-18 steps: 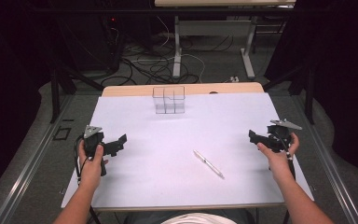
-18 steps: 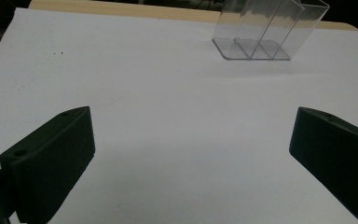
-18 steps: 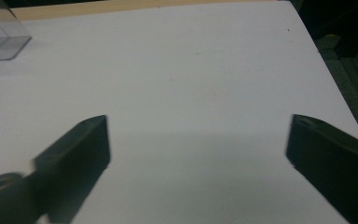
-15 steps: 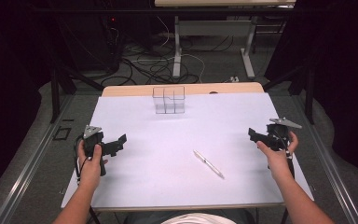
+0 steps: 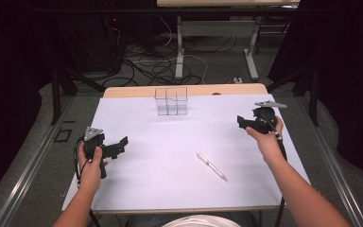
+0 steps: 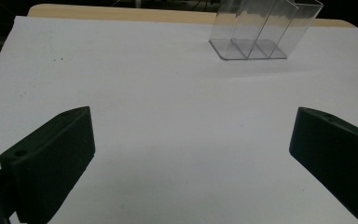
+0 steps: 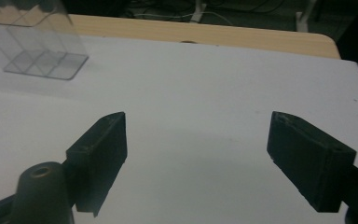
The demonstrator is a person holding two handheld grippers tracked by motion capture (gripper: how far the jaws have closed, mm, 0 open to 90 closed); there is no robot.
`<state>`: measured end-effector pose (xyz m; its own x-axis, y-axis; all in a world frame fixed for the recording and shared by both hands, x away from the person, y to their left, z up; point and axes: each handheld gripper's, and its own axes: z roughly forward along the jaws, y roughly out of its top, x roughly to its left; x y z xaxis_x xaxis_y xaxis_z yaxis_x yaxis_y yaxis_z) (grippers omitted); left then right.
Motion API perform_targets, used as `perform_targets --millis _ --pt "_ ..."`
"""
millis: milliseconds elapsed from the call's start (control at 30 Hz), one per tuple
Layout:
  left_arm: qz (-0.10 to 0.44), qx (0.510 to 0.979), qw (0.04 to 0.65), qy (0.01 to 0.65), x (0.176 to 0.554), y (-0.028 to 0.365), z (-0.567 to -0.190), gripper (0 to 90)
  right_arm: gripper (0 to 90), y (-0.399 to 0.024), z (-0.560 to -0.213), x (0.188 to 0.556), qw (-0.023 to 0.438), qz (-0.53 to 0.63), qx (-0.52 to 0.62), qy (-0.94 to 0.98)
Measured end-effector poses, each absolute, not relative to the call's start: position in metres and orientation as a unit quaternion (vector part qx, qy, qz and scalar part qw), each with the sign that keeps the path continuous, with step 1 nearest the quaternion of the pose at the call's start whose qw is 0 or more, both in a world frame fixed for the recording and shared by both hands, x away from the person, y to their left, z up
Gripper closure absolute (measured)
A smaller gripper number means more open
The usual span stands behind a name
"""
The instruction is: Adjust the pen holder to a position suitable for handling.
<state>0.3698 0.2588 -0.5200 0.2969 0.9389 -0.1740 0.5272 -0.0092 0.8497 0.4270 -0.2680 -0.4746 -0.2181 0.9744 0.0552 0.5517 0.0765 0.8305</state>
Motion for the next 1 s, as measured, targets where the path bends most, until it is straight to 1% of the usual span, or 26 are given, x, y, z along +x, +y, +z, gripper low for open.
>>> perform_targets --millis 133,200,267,467,533,567,600,633,667,733,800,900,1000 --pt "0.23 0.675 0.444 0.542 0.369 0.259 -0.519 0.0 21.0 -0.247 -0.46 0.436 0.256 0.38 0.542 0.704" --pt "0.23 0.677 0.443 0.541 0.368 0.258 -0.519 0.0 23.0 -0.235 -0.452 0.44 0.257 0.38 0.526 0.716" --pt "0.23 0.678 0.443 0.54 0.368 0.258 -0.519 0.0 27.1 -0.222 -0.445 0.445 0.256 0.38 0.502 0.733" --pt "0.229 0.678 0.445 0.538 0.368 0.258 -0.519 0.0 28.7 -0.189 -0.433 0.459 0.266 0.369 0.463 0.761" --pt "0.229 0.677 0.444 0.54 0.368 0.259 -0.52 0.0 33.4 -0.18 -0.43 0.464 0.263 0.369 0.449 0.77" --pt "0.229 0.678 0.444 0.539 0.368 0.259 -0.52 0.0 33.7 -0.176 -0.43 0.467 0.262 0.369 0.44 0.776" --pt "0.229 0.678 0.444 0.539 0.368 0.259 -0.52 0.0 33.7 -0.176 -0.43 0.467 0.262 0.369 0.44 0.776" --pt "0.23 0.679 0.444 0.538 0.368 0.259 -0.519 0.0 33.7 -0.165 -0.428 0.473 0.251 0.365 0.428 0.788" --pt "0.23 0.677 0.446 0.539 0.367 0.259 -0.519 0.0 33.2 -0.16 -0.427 0.476 0.253 0.358 0.422 0.793" --pt "0.23 0.677 0.446 0.538 0.367 0.26 -0.519 0.0 28.2 -0.151 -0.426 0.48 0.26 0.351 0.415 0.798" --pt "0.229 0.677 0.447 0.539 0.367 0.26 -0.519 0.0 26.7 -0.147 -0.426 0.482 0.259 0.344 0.409 0.805" --pt "0.23 0.676 0.448 0.538 0.367 0.261 -0.519 0.0 21.4 -0.127 -0.424 0.489 0.258 0.32 0.377 0.83" --pt "0.228 0.675 0.447 0.541 0.366 0.261 -0.519 0.0 21.2 -0.113 -0.42 0.494 0.27 0.312 0.347 0.842"
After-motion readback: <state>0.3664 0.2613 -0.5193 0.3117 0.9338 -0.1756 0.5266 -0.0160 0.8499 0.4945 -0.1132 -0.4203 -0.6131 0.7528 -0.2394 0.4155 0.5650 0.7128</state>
